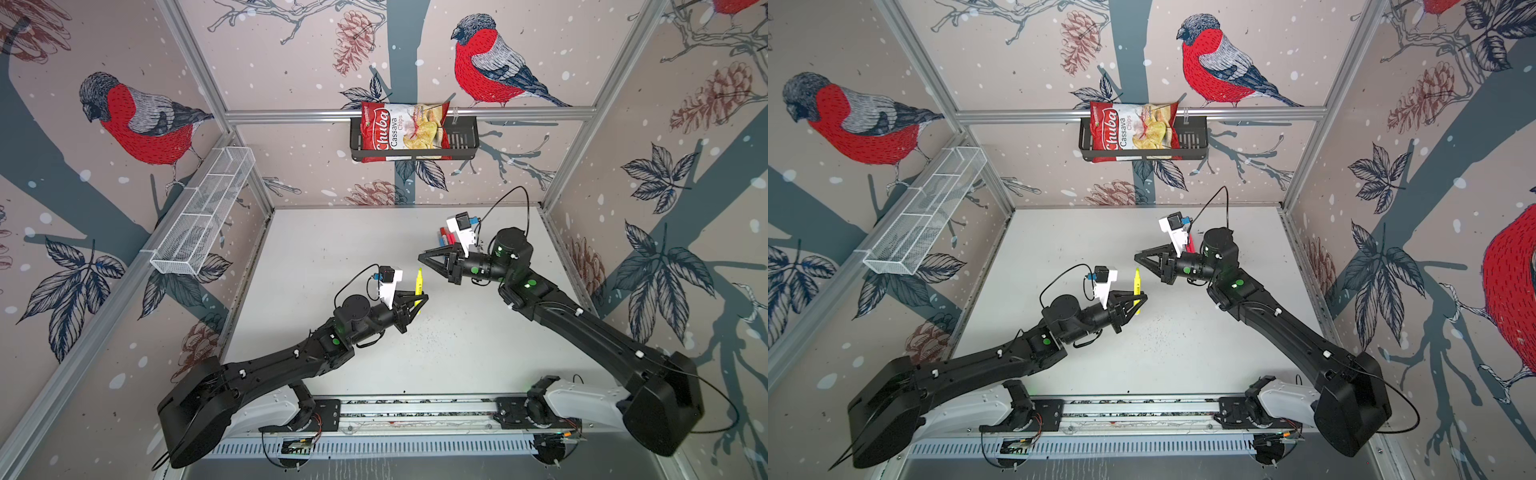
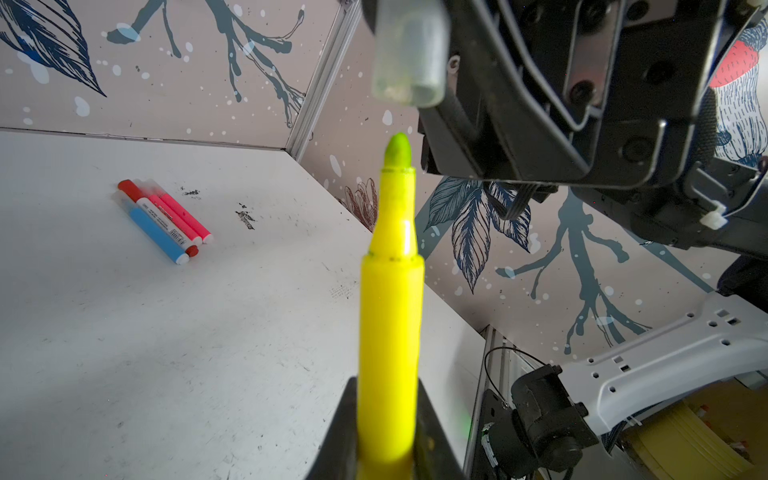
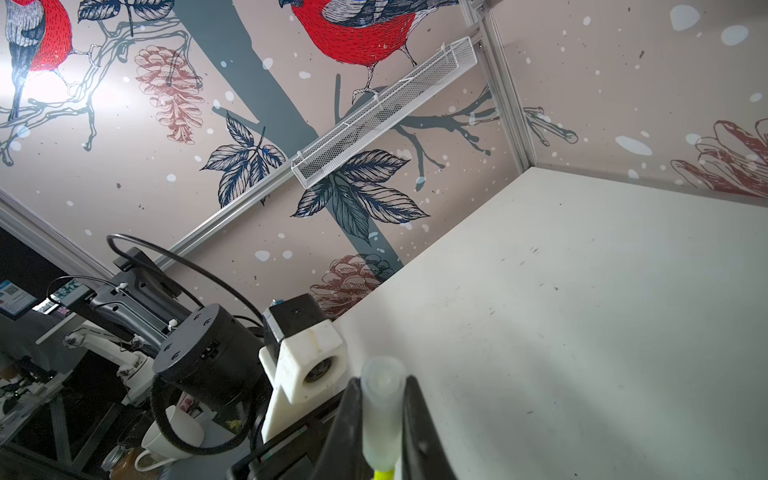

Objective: Insert the pens into the pen caps
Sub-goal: 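Press the clear cap down onto the yellow highlighter tip with the right gripper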

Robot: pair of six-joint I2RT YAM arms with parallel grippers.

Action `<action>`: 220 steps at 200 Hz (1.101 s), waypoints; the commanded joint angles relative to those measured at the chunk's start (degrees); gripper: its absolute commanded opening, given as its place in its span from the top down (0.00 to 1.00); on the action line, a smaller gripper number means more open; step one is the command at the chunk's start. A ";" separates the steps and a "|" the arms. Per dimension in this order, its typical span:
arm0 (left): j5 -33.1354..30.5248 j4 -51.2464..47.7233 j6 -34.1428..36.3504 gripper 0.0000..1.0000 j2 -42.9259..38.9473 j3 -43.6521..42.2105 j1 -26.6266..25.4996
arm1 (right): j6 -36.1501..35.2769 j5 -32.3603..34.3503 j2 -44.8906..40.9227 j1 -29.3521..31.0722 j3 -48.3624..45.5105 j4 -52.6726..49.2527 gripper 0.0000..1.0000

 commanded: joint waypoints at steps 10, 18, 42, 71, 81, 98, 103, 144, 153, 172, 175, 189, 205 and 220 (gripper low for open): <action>0.02 1.69 -0.03 0.86 -0.65 0.68 -0.02 | -0.85 -1.07 -0.26 0.20 -0.35 1.77 1.00; -0.06 1.60 0.05 0.86 -0.76 0.68 -0.04 | -0.85 -1.16 -0.21 0.35 -0.46 2.01 1.00; -0.26 1.55 0.16 0.86 -0.95 0.68 -0.04 | -0.95 -1.37 0.06 0.72 -0.65 2.13 1.00; -0.34 1.30 0.18 0.86 -1.12 0.68 0.00 | -1.13 -1.78 0.07 1.27 -0.87 2.10 1.00; -0.52 1.26 0.29 0.86 -1.21 0.68 -0.02 | -1.17 -2.02 -0.03 1.49 -0.89 2.05 1.00; -0.66 1.39 0.33 0.86 -1.56 0.68 -0.04 | -1.63 -2.03 -0.08 1.86 -0.94 1.46 1.00; -0.68 1.30 0.42 0.86 -1.71 0.65 -0.03 | -1.72 -1.96 -0.05 1.80 -0.99 1.35 1.00; -0.97 1.28 0.67 0.86 -3.27 0.64 -0.01 | -2.14 -2.04 -0.60 2.24 -2.02 0.63 1.00; -0.99 1.32 0.72 0.86 -3.70 0.43 -0.05 | -2.31 -2.18 -0.57 2.39 -2.17 0.41 1.00; -0.72 1.65 0.78 0.86 -4.36 0.40 0.01 | -3.35 -2.84 -0.42 2.90 -2.27 -0.81 1.00; -0.65 1.63 0.83 0.86 -4.45 0.42 -0.06 | -3.59 -2.86 -0.40 2.99 -2.29 -1.08 1.00; -0.45 1.72 0.83 0.87 -4.94 0.39 0.00 | -4.33 -3.17 -0.36 3.41 -2.37 -2.30 1.00; -0.25 2.47 0.83 0.87 -5.66 0.13 0.00 | -5.15 -3.20 -0.68 3.88 -2.55 -3.69 1.00; -0.26 3.17 0.86 0.88 -6.41 -0.11 -0.01 | -5.27 -3.08 -1.21 4.16 -3.31 -3.95 1.00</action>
